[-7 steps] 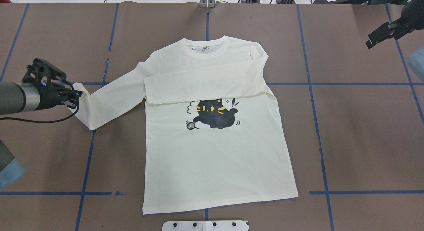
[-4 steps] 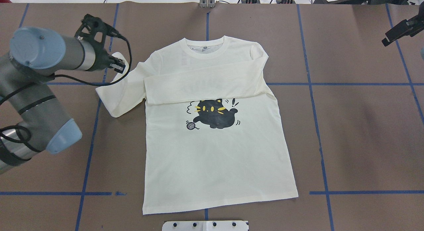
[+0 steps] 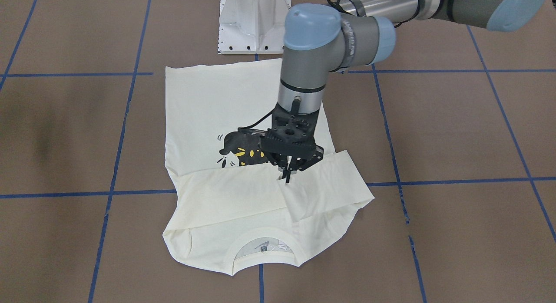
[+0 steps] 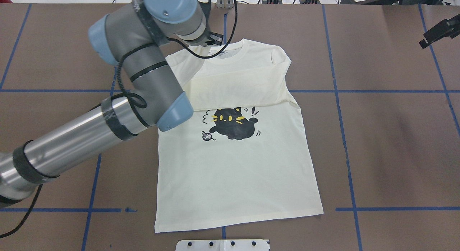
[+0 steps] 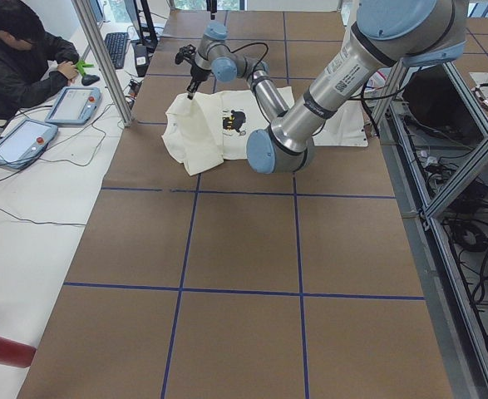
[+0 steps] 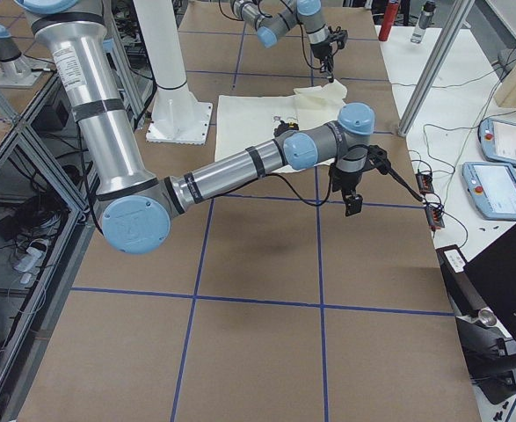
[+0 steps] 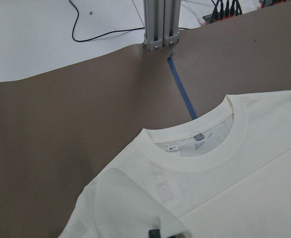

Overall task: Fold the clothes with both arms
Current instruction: 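Fold the held sleeve across the shirt toward the right gripper's side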

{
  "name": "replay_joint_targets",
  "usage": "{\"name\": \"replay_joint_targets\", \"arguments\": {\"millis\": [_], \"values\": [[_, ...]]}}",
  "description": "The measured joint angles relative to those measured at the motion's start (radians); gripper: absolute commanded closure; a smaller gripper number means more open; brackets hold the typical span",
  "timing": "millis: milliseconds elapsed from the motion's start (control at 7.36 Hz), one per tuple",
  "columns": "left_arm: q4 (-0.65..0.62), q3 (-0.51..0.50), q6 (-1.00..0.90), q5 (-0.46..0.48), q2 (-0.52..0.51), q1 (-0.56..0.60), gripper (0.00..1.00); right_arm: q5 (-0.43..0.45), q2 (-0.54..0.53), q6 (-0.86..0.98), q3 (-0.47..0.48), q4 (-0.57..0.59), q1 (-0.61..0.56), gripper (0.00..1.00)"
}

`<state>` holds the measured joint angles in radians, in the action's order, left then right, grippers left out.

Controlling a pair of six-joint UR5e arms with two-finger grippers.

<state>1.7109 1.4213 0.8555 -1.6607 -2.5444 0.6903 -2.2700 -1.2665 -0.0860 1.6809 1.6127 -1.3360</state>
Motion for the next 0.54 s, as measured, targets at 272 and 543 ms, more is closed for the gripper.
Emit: {"name": "replay_joint_targets", "arguments": {"millis": [272,543], "values": [[0.085,-0.149,0.046,0.118,-0.080,-0.101,1.00,0.001,0.000,-0.007,0.000,0.001,-0.002,0.00],[0.154,-0.279,0.060,0.168,-0.143,-0.157,1.00,0.001,0.000,-0.009,0.000,0.001,-0.003,0.00]]}}
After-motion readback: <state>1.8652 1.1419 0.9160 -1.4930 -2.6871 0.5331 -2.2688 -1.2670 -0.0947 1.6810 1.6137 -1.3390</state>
